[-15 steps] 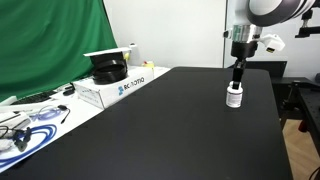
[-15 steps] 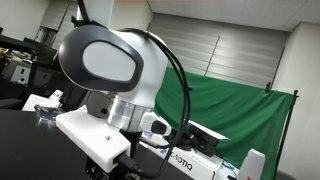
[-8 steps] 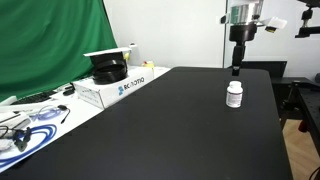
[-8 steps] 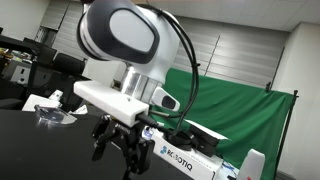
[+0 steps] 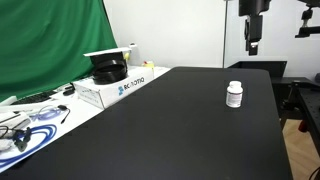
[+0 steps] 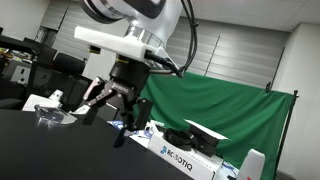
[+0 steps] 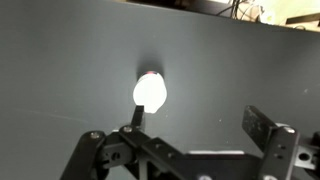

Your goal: Pick the bottle and move it to the left of the table

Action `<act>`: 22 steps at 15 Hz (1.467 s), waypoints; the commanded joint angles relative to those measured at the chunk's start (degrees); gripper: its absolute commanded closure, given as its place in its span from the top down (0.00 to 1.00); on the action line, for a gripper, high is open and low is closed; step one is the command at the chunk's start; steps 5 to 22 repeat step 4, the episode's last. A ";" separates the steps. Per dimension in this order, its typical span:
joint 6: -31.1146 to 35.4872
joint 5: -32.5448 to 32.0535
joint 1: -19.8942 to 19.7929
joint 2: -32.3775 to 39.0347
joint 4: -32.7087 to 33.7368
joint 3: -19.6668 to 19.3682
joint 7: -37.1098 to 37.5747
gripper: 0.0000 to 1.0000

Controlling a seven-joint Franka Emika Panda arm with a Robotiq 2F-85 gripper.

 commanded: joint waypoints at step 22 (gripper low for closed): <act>-3.36 -0.45 2.27 -0.02 -0.03 -0.40 0.32 1.00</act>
